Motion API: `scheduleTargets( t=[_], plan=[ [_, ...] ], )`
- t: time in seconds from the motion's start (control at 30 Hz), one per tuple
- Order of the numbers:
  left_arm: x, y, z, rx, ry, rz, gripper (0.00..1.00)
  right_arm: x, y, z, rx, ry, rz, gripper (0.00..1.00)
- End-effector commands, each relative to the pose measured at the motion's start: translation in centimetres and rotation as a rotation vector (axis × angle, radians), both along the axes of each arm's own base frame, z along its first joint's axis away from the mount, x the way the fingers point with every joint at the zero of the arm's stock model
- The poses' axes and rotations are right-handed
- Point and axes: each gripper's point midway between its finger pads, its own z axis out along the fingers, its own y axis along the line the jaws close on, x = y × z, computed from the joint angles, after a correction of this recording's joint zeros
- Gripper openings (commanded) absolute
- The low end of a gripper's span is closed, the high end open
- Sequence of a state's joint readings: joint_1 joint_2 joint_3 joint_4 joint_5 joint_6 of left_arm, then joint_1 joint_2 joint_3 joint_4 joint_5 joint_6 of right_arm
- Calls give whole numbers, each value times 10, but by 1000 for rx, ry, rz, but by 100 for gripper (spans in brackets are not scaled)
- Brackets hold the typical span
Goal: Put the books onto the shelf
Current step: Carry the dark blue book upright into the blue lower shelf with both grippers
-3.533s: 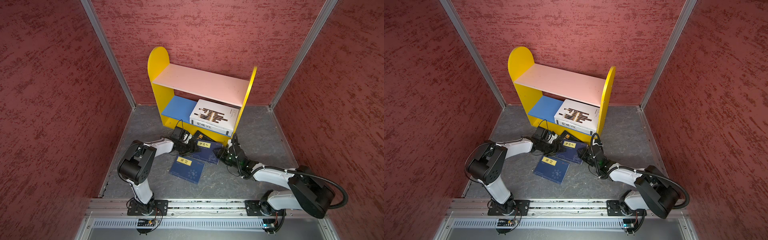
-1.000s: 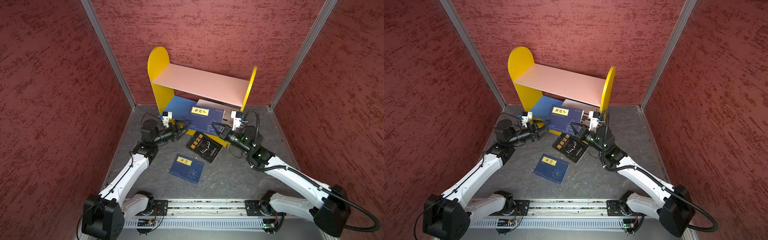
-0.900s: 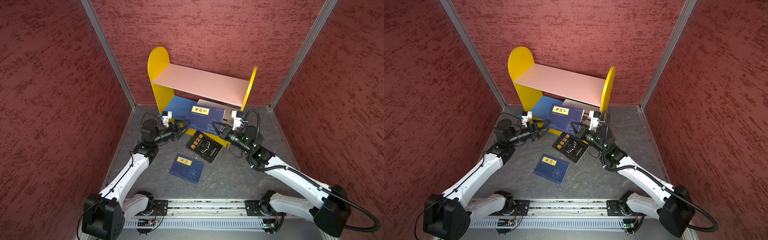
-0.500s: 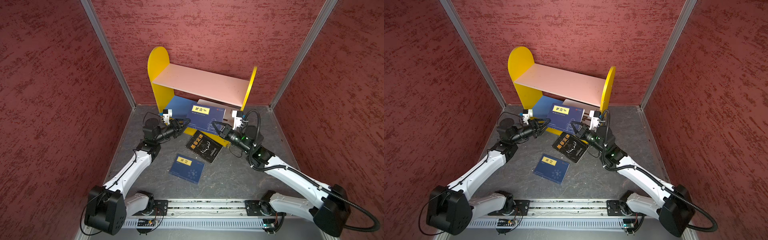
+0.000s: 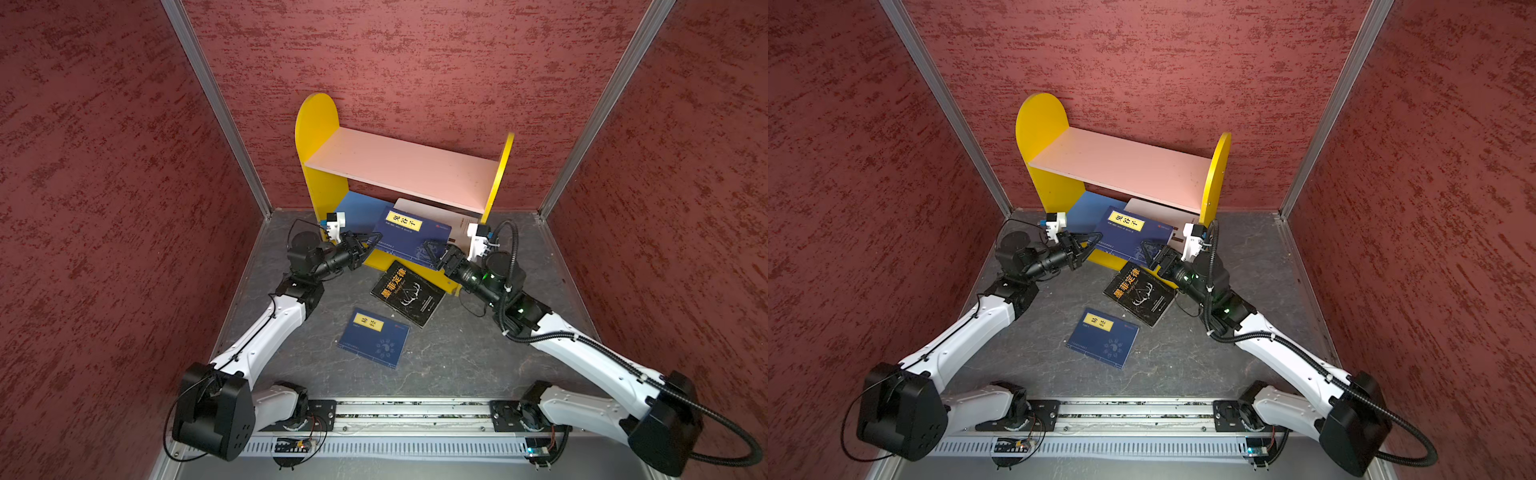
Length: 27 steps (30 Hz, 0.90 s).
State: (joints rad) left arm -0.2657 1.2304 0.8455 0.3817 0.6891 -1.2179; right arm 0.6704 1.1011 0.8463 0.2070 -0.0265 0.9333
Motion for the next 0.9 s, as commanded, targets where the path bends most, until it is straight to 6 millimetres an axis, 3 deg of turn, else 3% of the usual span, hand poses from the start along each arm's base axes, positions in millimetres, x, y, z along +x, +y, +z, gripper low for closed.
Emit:
scheduleTargets(
  t=[0.0, 0.07, 0.37, 0.57, 0.87],
  plan=[
    [7, 5, 20, -2, -83, 11, 6, -2, -32, 21, -31, -43, -129, 94],
    [11, 7, 23, 4, -101, 5, 4, -7, -44, 23, -57, -47, -167, 99],
    [42, 0, 34, -17, -182, -36, 0, -27, -89, 23, -133, -49, -295, 98],
    [58, -5, 30, -48, -172, -39, 0, -32, -102, 20, -168, -43, -335, 99],
    [64, -5, 25, -26, -154, -30, 0, -38, -118, 14, -205, -23, -389, 99]
  ],
)
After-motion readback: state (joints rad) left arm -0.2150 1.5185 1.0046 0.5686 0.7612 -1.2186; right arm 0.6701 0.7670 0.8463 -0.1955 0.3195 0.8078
